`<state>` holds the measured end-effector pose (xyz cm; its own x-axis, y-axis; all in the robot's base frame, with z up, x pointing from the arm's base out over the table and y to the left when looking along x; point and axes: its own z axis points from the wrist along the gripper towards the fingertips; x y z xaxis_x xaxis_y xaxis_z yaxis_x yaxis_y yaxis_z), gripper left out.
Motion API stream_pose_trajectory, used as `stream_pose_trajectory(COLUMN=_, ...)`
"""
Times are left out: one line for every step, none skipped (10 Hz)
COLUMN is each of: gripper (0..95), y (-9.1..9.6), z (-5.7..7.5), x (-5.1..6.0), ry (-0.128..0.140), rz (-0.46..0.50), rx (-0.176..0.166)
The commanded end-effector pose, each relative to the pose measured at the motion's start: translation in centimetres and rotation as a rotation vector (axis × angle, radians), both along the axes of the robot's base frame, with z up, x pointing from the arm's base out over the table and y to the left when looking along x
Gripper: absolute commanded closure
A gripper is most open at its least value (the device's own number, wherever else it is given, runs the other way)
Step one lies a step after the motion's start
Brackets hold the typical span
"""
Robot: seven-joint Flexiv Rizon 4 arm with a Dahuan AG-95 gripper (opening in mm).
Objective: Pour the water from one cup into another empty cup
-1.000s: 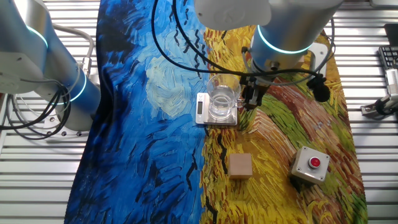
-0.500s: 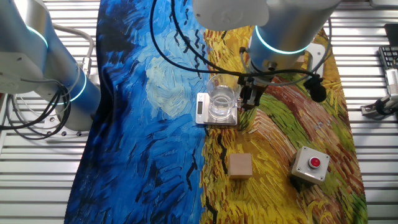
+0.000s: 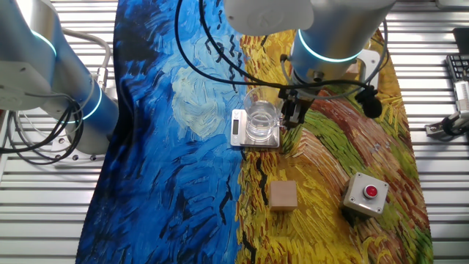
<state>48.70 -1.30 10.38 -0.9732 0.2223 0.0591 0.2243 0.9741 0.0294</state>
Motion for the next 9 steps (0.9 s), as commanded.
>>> stream_pose_trajectory(gripper=57.0, y=0.04, z=0.03, x=-0.08, ry=0.001, rz=0.003, rx=0.001)
stream_pose_trajectory(gripper=57.0, y=0.03, z=0.01, x=-0.11, ry=0.001, rz=0.004, rx=0.003)
stream_pose_trajectory(gripper=57.0, y=0.06, z=-0.02, x=-0.16, ry=0.001, rz=0.006, rx=0.003)
stream_pose_trajectory(gripper=57.0, y=0.07, z=-0.07, x=-0.25, ry=0.0, rz=0.009, rx=0.001)
stream_pose_trajectory(gripper=57.0, y=0.12, z=-0.11, x=-0.32, ry=0.0, rz=0.011, rx=0.0)
stream_pose_trajectory(gripper=57.0, y=0.14, z=-0.16, x=-0.39, ry=0.0, rz=0.016, rx=-0.002)
stream_pose_trajectory(gripper=57.0, y=0.25, z=-0.26, x=-0.54, ry=0.0, rz=0.02, rx=-0.002)
stream_pose_trajectory(gripper=57.0, y=0.37, z=-0.36, x=-0.66, ry=0.001, rz=0.023, rx=-0.003)
stream_pose_trajectory(gripper=57.0, y=0.41, z=-0.41, x=-0.76, ry=0.003, rz=0.03, rx=-0.008)
